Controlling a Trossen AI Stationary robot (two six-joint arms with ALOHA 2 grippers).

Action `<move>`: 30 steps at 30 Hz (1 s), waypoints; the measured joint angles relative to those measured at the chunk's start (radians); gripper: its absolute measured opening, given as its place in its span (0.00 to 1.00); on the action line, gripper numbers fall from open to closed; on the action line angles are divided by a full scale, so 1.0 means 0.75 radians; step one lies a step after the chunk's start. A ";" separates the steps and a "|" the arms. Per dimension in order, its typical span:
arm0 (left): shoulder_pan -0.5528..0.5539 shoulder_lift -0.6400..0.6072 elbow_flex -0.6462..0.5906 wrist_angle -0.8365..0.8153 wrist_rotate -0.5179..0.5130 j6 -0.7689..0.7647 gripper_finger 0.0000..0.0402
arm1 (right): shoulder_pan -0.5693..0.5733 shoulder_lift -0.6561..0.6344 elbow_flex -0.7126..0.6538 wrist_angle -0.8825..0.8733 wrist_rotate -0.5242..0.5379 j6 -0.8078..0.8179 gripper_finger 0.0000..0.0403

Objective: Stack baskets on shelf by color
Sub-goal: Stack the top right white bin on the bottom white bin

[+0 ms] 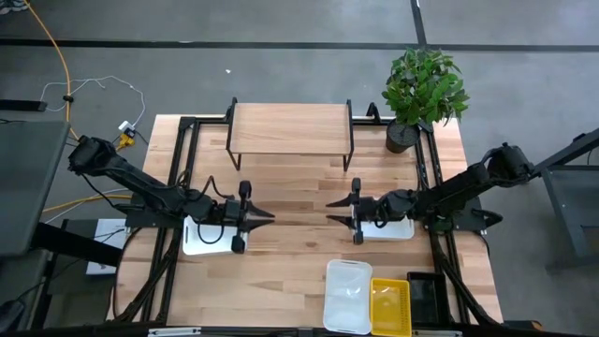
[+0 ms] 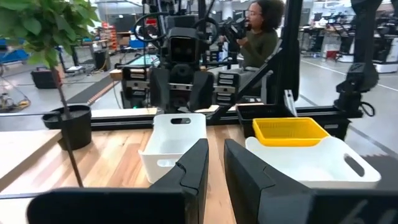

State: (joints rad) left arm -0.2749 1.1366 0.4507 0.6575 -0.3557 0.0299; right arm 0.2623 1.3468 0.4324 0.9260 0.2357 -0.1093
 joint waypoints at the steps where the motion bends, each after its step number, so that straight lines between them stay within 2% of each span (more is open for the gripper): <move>1: 0.000 0.000 0.000 0.000 -0.007 0.000 0.10 | 0.000 0.000 0.000 -0.003 -0.007 -0.005 0.30; 10: 0.000 0.000 0.000 -0.001 -0.040 0.000 0.10 | -0.001 0.000 0.000 0.014 -0.001 0.021 0.27; 20: -0.001 0.000 0.000 -0.003 -0.054 0.000 0.10 | -0.001 0.000 0.001 0.018 -0.001 0.031 0.02; 30: -0.001 0.000 0.000 -0.003 -0.054 0.000 0.10 | -0.001 0.000 0.001 0.018 -0.007 0.039 0.01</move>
State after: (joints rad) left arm -0.2752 1.1366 0.4507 0.6556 -0.3965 0.0299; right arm 0.2615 1.3468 0.4328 0.9394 0.2306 -0.0803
